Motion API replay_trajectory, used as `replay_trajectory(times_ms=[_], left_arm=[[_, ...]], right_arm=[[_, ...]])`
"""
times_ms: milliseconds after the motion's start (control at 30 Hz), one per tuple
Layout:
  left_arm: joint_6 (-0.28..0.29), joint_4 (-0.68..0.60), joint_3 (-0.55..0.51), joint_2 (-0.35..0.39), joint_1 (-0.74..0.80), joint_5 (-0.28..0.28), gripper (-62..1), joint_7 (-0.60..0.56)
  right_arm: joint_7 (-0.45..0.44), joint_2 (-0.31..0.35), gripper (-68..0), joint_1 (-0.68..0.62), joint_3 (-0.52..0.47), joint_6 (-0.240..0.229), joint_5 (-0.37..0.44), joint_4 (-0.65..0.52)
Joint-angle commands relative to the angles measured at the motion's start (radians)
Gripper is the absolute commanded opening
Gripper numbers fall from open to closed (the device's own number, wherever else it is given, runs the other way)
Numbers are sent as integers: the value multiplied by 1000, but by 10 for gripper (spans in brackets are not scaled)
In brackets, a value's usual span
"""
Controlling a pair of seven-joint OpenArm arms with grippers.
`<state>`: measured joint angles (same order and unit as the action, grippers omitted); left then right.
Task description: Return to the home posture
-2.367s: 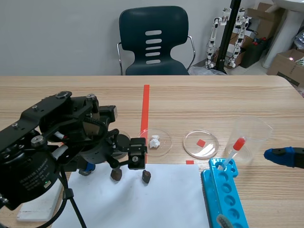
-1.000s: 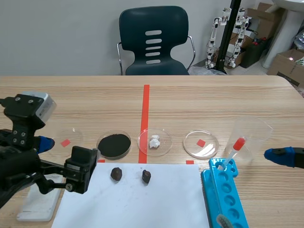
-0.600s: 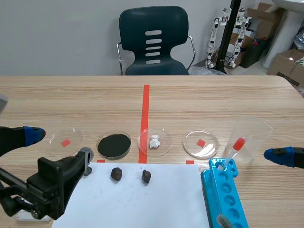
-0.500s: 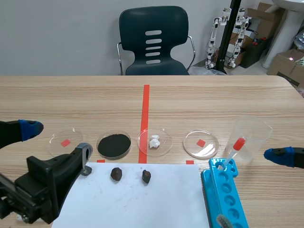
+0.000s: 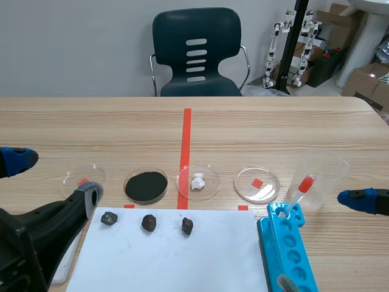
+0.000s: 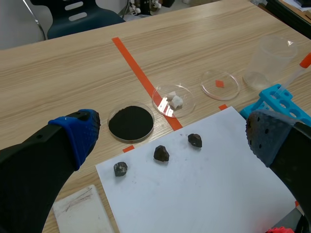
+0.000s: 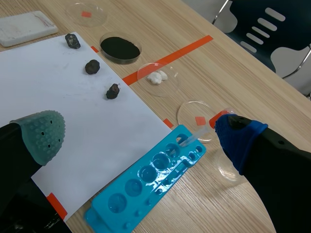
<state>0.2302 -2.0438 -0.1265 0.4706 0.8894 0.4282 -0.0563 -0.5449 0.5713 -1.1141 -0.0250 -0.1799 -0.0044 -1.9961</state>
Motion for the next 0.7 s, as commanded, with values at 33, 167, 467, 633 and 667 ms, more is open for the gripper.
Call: replay_trajectory(times_ms=[33, 167, 467, 633, 667], left_arm=[[2, -7, 7, -7, -9, 6, 14, -15], [2, -7, 7, -7, -9, 6, 14, -14], [24, -7, 8, -7, -9, 6, 14, -15], [28, -7, 8, -7, -9, 6, 14, -14], [28, -7, 8, -7, -9, 6, 14, -14]], right_arm=[[-12, 5, -20, 3, -9, 0, 8, -10], [-12, 5, -20, 3, -9, 0, 8, -10], [-12, 5, -20, 3, -9, 0, 8, -10], [-12, 5, -20, 3, -9, 0, 8, -10], [-12, 5, -20, 3, -9, 0, 8, -10]])
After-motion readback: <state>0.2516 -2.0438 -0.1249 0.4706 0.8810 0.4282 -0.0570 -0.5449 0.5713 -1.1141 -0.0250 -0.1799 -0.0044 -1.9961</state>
